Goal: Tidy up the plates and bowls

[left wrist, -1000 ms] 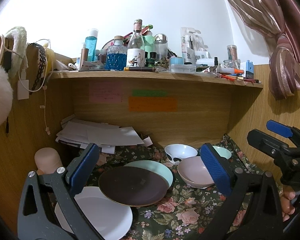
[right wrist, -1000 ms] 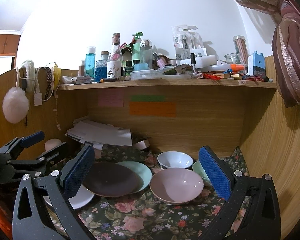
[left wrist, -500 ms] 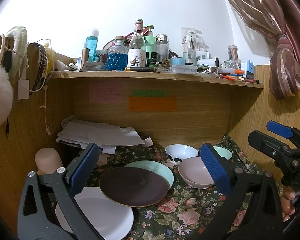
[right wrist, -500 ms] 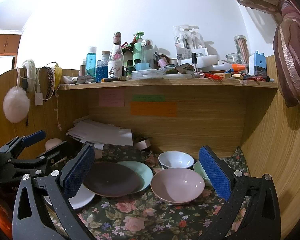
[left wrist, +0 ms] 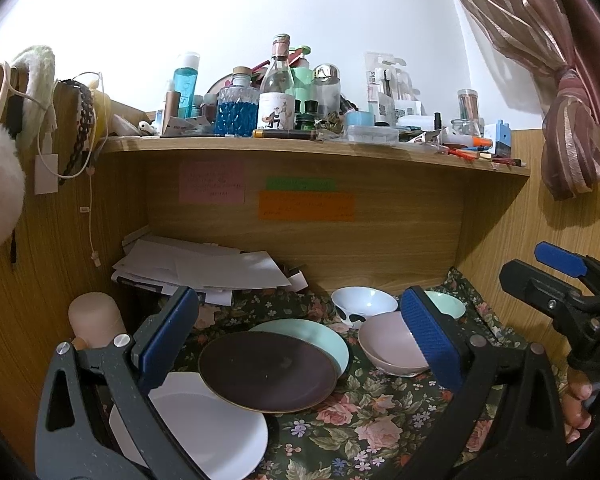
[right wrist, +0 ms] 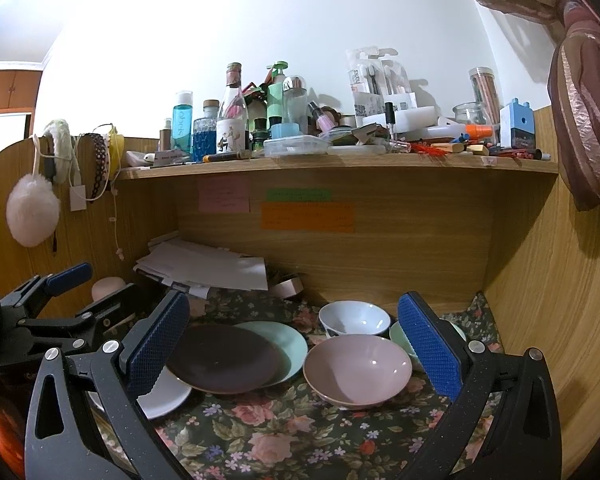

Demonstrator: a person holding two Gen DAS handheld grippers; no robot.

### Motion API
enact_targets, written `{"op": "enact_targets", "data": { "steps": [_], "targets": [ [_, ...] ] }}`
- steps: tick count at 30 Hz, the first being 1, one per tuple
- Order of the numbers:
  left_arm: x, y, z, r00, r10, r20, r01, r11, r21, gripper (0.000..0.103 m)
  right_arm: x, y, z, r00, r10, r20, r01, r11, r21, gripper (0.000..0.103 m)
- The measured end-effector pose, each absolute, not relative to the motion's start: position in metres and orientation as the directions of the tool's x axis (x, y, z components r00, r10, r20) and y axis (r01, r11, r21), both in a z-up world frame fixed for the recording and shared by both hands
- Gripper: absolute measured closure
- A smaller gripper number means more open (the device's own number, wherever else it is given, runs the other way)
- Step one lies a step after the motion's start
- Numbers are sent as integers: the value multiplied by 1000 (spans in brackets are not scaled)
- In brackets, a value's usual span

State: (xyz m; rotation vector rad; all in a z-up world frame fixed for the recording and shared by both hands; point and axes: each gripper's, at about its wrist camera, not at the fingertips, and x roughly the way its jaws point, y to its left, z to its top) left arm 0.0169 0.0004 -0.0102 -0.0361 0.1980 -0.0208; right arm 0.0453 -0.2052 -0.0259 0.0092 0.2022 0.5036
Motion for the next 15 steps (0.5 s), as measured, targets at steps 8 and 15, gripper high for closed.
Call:
{"op": "enact_targets", "data": {
  "steps": [8, 15],
  "targets": [
    [19, 2, -12, 980, -24, -199, 18, 999, -36, 0, 50, -206, -28, 852, 486, -195, -482, 873, 71, 0],
    [31, 7, -17, 971, -14, -237, 6, 999, -32, 0, 59, -201, -32, 844, 492, -214, -487, 870, 80, 0]
  ]
}}
